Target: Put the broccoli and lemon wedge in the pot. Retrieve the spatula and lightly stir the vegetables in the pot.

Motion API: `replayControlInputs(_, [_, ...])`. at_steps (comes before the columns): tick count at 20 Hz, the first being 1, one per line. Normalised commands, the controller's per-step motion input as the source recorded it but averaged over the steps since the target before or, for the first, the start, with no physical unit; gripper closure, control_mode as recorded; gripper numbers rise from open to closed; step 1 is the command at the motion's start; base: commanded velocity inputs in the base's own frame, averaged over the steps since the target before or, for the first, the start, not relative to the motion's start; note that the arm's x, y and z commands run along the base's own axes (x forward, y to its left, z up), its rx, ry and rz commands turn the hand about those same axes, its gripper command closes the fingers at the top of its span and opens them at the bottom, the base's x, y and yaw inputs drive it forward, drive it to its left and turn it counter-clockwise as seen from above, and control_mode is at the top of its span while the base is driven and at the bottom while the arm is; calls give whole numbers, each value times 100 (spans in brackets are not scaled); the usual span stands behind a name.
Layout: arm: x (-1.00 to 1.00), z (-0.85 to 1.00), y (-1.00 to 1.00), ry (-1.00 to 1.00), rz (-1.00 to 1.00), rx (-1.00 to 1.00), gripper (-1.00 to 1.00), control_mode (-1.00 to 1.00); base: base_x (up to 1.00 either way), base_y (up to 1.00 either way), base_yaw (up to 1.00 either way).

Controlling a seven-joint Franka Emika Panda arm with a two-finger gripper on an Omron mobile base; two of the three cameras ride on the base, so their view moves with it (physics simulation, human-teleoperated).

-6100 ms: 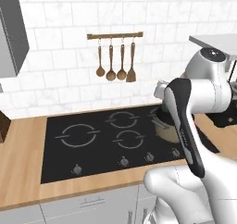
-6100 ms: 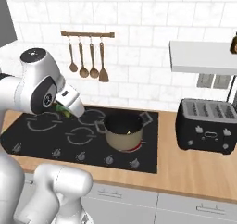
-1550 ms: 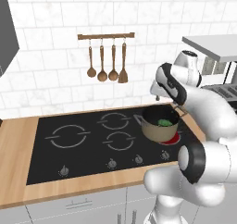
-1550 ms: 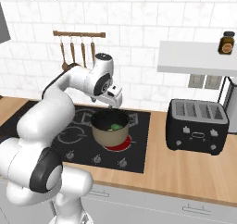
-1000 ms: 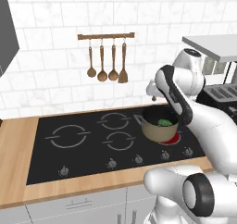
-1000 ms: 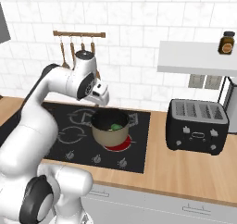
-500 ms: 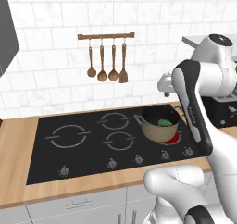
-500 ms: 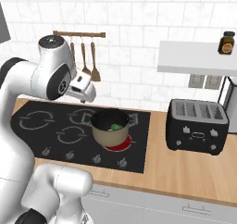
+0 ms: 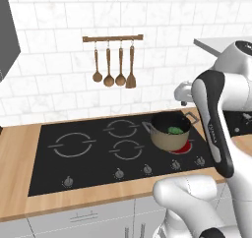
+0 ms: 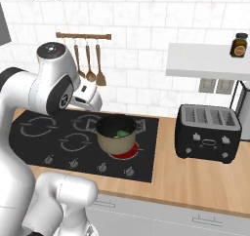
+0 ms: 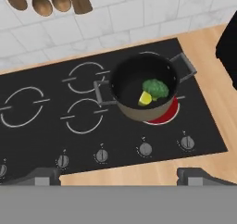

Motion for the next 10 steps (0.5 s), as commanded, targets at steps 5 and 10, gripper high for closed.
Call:
replayControlInputs(5, [-3,-3,8,0,0,0,-100,-100,0,0,0])
replayControlInputs(10, [0,0,0,0,0,0,-100,100,-30,99,0])
